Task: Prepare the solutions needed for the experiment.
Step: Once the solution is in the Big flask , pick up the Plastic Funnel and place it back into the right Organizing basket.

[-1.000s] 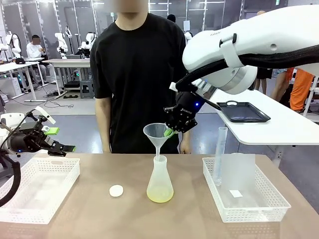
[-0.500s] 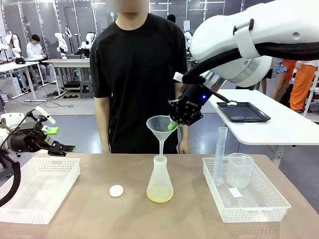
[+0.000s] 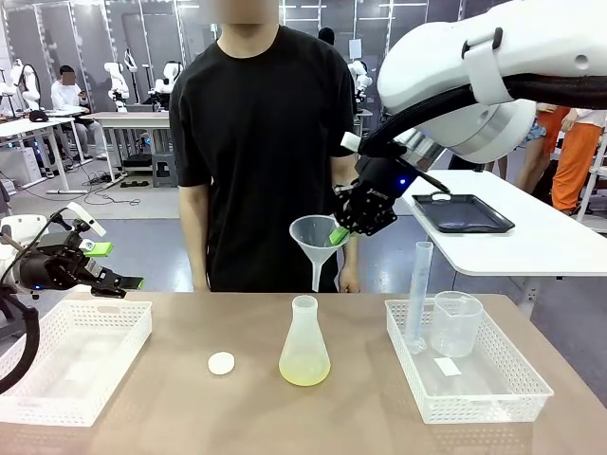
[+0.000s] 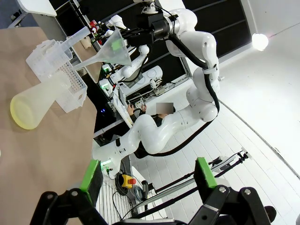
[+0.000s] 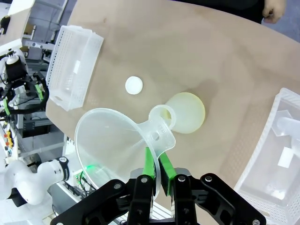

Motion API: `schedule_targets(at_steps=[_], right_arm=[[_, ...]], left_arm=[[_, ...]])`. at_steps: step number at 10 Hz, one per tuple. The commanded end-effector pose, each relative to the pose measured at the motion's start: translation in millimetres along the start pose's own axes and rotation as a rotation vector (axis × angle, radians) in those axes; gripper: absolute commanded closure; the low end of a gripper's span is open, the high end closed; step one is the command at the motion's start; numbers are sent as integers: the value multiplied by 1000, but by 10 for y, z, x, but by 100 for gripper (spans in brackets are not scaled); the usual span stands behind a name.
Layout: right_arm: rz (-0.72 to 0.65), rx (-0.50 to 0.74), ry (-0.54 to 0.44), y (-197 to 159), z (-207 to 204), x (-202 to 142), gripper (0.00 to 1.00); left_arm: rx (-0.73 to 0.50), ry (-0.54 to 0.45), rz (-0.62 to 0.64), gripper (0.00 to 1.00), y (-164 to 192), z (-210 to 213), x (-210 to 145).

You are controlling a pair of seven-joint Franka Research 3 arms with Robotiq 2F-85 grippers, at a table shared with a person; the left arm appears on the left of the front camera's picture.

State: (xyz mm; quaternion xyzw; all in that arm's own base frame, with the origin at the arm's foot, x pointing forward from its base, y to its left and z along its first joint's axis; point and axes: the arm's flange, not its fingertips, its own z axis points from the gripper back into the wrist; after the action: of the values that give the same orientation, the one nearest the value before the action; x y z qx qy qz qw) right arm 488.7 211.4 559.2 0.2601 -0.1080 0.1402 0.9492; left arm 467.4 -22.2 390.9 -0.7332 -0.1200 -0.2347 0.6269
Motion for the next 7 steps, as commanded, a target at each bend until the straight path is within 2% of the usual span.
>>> schedule_targets(at_steps=[1,7], right_arm=[[17,32,1,-252,172,-88,100],[-29,34,12,-1140,560,-317,100]], left_arm=[[-1,-2,-4,0,-11,-2,9],[-1,-2,-4,0,-11,-2,9]])
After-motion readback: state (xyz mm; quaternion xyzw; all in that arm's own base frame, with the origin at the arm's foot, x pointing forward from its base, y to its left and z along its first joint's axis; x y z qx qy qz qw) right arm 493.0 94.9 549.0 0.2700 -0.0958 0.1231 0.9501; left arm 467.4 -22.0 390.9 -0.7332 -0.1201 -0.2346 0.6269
